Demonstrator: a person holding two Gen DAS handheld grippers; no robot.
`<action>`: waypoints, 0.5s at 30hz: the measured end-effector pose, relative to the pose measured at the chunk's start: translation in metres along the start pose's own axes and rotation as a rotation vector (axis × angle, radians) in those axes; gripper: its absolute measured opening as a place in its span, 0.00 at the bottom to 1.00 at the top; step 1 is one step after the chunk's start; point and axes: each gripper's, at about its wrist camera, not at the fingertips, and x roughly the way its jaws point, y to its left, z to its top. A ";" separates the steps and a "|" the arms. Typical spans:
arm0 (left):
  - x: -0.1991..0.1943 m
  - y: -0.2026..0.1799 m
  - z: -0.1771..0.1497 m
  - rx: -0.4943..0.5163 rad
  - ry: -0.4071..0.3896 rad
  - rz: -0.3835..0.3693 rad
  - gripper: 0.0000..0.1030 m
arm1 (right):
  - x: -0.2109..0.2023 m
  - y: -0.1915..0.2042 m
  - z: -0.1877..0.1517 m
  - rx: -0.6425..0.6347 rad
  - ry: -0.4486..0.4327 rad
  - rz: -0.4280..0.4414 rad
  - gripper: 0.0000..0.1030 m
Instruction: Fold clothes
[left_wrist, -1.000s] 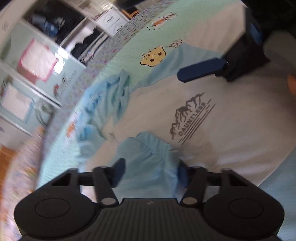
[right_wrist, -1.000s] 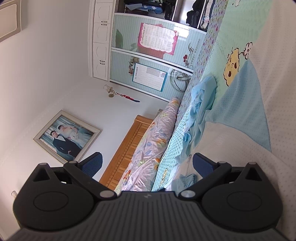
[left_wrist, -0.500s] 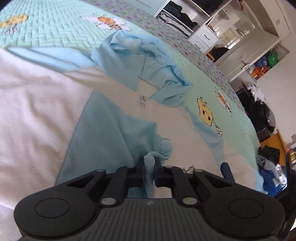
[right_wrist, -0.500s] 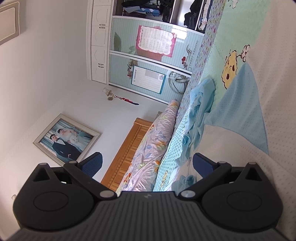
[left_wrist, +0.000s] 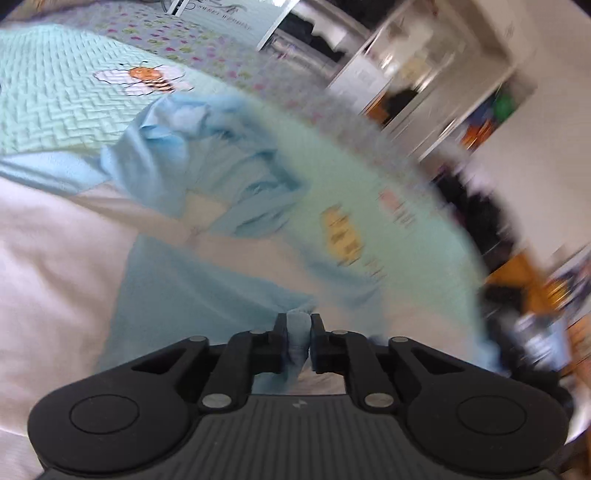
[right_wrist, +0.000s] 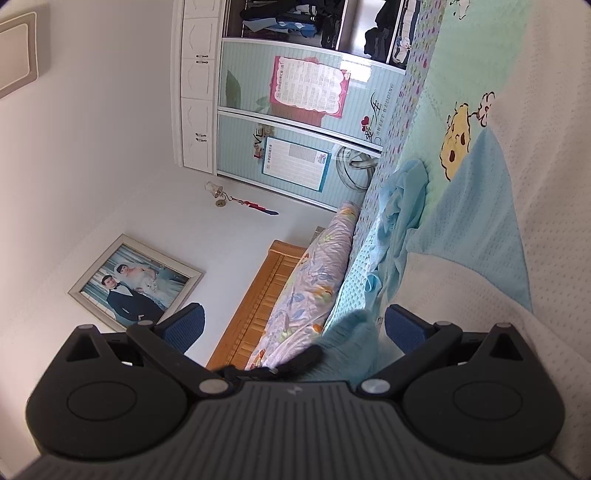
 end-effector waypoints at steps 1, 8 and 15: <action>0.003 0.000 -0.006 0.015 0.015 0.016 0.33 | 0.000 0.000 0.000 -0.001 0.001 0.000 1.00; -0.021 -0.010 -0.044 0.092 0.006 -0.058 0.67 | -0.001 -0.001 0.002 0.008 -0.004 0.006 1.00; -0.073 0.049 -0.044 -0.097 -0.211 0.070 0.76 | -0.002 -0.002 0.001 -0.005 0.004 0.002 1.00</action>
